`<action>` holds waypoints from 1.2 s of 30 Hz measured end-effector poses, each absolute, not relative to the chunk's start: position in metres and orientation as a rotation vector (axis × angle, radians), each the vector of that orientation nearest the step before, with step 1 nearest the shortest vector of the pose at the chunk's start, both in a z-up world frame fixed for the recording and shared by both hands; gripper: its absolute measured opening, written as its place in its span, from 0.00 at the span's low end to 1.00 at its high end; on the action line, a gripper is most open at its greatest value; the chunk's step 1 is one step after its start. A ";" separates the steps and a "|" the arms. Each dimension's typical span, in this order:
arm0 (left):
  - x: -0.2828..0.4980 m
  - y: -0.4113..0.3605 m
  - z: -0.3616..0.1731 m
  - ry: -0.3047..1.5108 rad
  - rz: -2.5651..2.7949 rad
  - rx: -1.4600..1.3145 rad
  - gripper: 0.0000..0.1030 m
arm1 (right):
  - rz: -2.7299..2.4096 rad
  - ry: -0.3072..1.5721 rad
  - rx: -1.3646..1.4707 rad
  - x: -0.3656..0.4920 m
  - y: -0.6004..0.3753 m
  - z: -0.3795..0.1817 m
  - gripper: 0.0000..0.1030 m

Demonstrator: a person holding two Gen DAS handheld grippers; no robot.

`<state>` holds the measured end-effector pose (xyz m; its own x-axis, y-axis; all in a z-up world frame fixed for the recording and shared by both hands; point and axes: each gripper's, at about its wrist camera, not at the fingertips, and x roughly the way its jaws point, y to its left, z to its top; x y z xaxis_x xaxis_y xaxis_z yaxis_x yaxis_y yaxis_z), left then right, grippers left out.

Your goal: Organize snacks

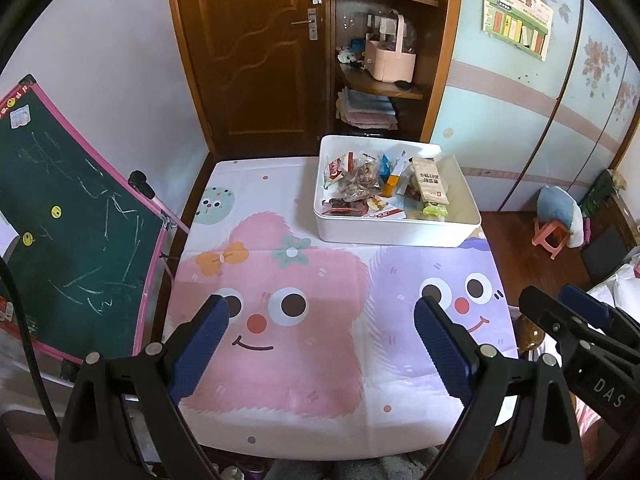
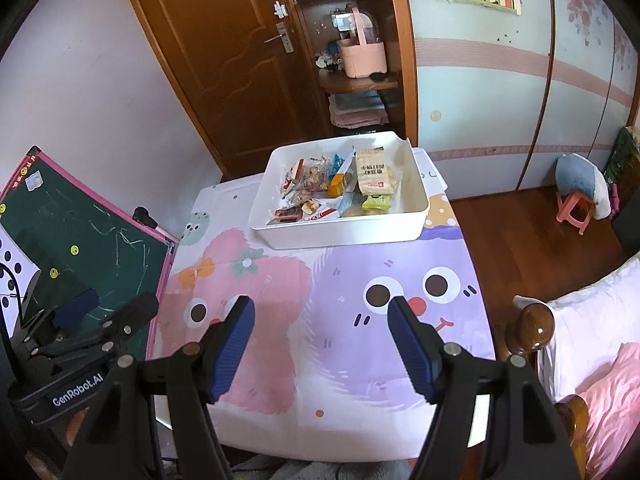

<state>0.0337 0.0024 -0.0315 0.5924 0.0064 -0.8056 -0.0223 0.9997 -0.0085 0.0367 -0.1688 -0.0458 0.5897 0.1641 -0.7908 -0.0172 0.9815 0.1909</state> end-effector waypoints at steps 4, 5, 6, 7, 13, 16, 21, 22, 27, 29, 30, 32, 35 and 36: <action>0.029 -0.001 -0.028 0.931 0.011 -0.006 0.91 | 0.104 0.925 0.169 0.032 -0.169 -0.041 0.67; 0.028 -0.002 -0.027 0.931 0.010 -0.004 0.91 | 0.104 0.924 0.171 0.032 -0.170 -0.040 0.67; 0.027 -0.002 -0.027 0.930 0.009 -0.004 0.91 | 0.103 0.923 0.172 0.032 -0.170 -0.039 0.67; 0.028 -0.003 -0.027 0.932 0.008 -0.004 0.91 | 0.101 0.921 0.173 0.031 -0.171 -0.039 0.67; 0.023 -0.005 -0.026 0.932 0.005 0.001 0.91 | 0.096 0.912 0.179 0.028 -0.172 -0.035 0.67; 0.020 -0.008 -0.024 0.927 0.003 0.004 0.91 | 0.098 0.905 0.178 0.026 -0.173 -0.032 0.67; 0.018 -0.010 -0.023 0.923 0.002 0.003 0.91 | 0.102 0.895 0.177 0.023 -0.175 -0.029 0.67; 0.016 -0.011 -0.022 0.921 0.001 0.002 0.91 | 0.102 0.893 0.174 0.023 -0.175 -0.028 0.67; 0.015 -0.011 -0.022 0.922 0.001 0.002 0.91 | 0.106 0.887 0.167 0.020 -0.174 -0.026 0.67; 0.015 -0.012 -0.021 0.922 0.001 0.003 0.91 | 0.108 0.885 0.165 0.019 -0.175 -0.026 0.67; 0.016 -0.011 -0.022 0.921 0.001 0.003 0.91 | 0.107 0.886 0.166 0.019 -0.174 -0.026 0.67; 0.015 -0.011 -0.021 0.921 0.001 0.002 0.91 | 0.107 0.886 0.167 0.019 -0.174 -0.026 0.67; 0.013 -0.012 -0.021 0.923 0.000 -0.001 0.91 | 0.107 0.886 0.166 0.019 -0.174 -0.026 0.67; 0.012 -0.013 -0.021 0.923 0.001 -0.002 0.91 | 0.107 0.886 0.166 0.019 -0.174 -0.026 0.67</action>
<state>0.0121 -0.0127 -0.0209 0.6033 0.0000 -0.7975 -0.0018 1.0000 -0.0013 0.0191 -0.1742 -0.0256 0.6282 0.1613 -0.7611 -0.0237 0.9818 0.1884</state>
